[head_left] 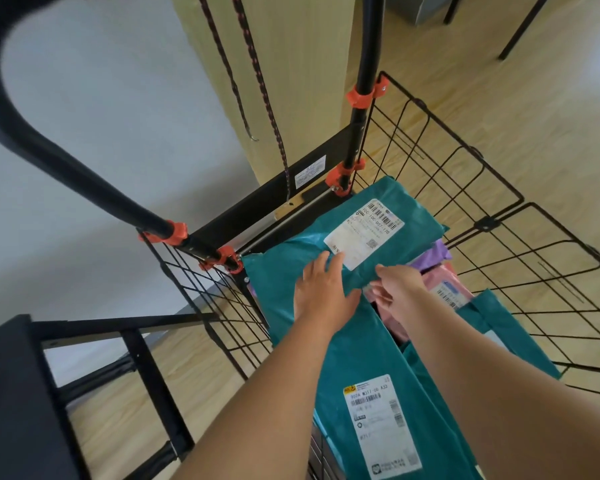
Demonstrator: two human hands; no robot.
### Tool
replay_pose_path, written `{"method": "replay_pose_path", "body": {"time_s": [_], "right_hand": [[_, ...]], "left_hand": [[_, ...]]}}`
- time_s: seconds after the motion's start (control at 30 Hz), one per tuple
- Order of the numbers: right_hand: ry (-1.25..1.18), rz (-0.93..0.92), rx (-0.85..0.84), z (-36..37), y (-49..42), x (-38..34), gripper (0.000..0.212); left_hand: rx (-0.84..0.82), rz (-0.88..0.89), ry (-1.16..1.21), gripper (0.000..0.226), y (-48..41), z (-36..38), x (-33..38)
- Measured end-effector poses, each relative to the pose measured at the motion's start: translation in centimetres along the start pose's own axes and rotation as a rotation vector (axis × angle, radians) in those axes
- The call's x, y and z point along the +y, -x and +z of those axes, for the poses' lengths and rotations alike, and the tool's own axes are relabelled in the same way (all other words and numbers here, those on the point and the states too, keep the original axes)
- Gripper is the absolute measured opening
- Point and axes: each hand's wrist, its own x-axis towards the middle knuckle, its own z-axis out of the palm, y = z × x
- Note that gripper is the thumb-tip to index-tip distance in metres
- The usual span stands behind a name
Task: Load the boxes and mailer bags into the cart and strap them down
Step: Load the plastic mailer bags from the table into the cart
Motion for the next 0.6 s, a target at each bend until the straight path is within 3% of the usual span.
{"method": "replay_pose_path", "body": {"time_s": [0.17,0.37,0.6], "right_hand": [[-0.007,-0.005,-0.013,-2.2,-0.4,0.9,0.028],[0.068,0.016,-0.021,-2.6,-0.1,1.9,0.028],[0.117,0.059,-0.034,-3.3,0.0,3.2,0.020]], "left_hand": [[0.110,-0.018,-0.015,0.064,-0.8,-1.3,0.2],[-0.071,0.004,-0.115,0.078,-0.7,-0.9,0.7],[-0.105,0.014,-0.093,0.086,-0.3,-0.7,1.5]]}}
